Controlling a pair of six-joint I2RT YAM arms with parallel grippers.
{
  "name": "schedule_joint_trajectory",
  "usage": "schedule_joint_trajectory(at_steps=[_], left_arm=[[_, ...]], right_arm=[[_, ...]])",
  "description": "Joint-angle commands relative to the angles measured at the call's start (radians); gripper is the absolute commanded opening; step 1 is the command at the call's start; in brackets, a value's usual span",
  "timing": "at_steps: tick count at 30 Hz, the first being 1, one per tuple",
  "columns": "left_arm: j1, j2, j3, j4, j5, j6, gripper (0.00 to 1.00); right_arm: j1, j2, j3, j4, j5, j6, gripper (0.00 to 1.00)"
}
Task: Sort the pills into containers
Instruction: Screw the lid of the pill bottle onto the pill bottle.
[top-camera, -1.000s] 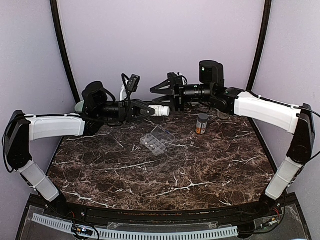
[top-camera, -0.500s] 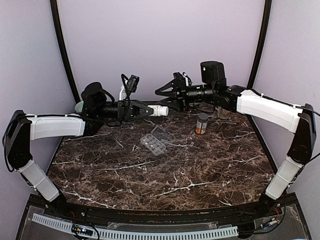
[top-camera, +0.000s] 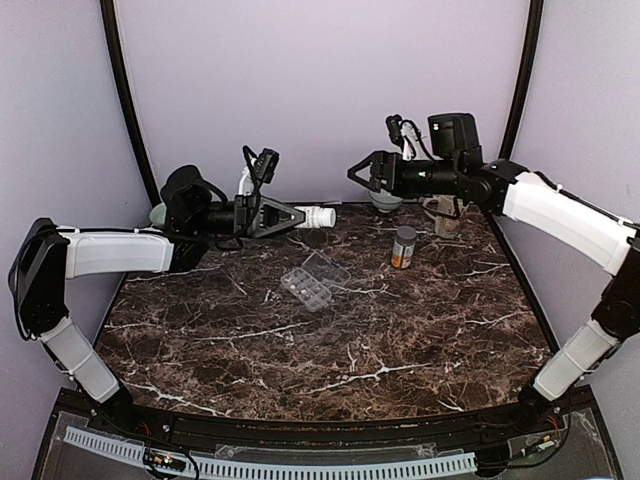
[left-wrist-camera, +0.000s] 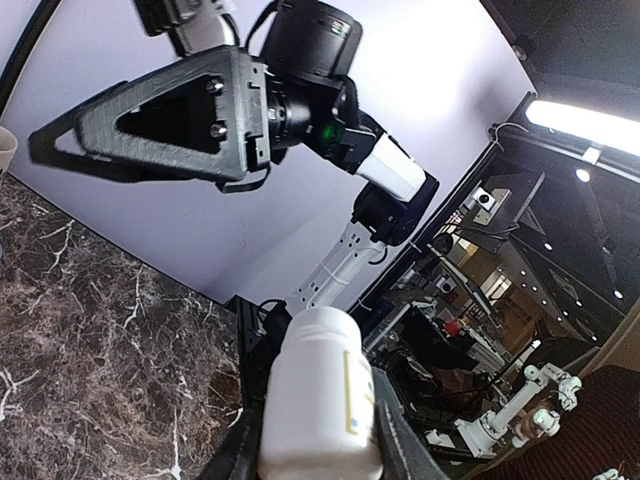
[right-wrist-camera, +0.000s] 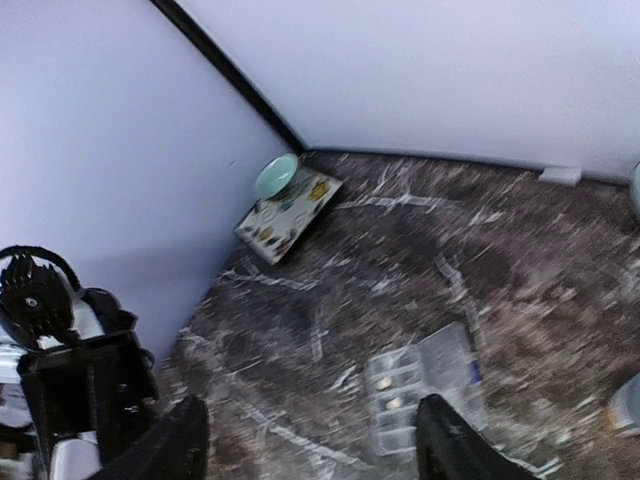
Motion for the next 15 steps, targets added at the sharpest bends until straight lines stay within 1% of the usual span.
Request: schedule_joint_trajectory(at_steps=[1,3,4,5,7,9,10,13,15], left_arm=[[0.008,0.014,-0.013,0.160,-0.008,-0.132,0.00],[0.010,0.025,-0.011,0.189,-0.018,-0.169,0.00],[0.010,0.028,-0.008,0.197,-0.021,-0.181,0.00],[0.010,0.030,-0.005,0.203,-0.023,-0.192,0.00],[0.011,0.034,-0.003,0.207,-0.026,-0.211,0.00],[0.011,0.038,0.000,0.208,-0.033,-0.221,0.00],[0.011,0.041,0.002,0.210,-0.035,-0.229,0.00],[0.011,0.060,0.014,0.231,-0.041,-0.264,0.00],[0.012,0.076,0.027,0.248,-0.039,-0.291,0.00]], right_arm=[[0.055,-0.182,-0.149,0.087,0.506,-0.472,0.98],[0.063,-0.271,-0.315,0.306,0.608,-0.570,1.00],[0.063,-0.334,-0.417,0.467,0.638,-0.589,1.00],[0.062,-0.375,-0.498,0.588,0.655,-0.599,1.00],[0.060,-0.424,-0.580,0.709,0.680,-0.588,1.00],[0.059,-0.443,-0.597,0.725,0.666,-0.594,1.00],[0.057,-0.448,-0.593,0.704,0.621,-0.614,0.97],[0.055,-0.446,-0.578,0.644,0.477,-0.653,0.79],[0.057,-0.442,-0.562,0.594,0.441,-0.628,0.73]])
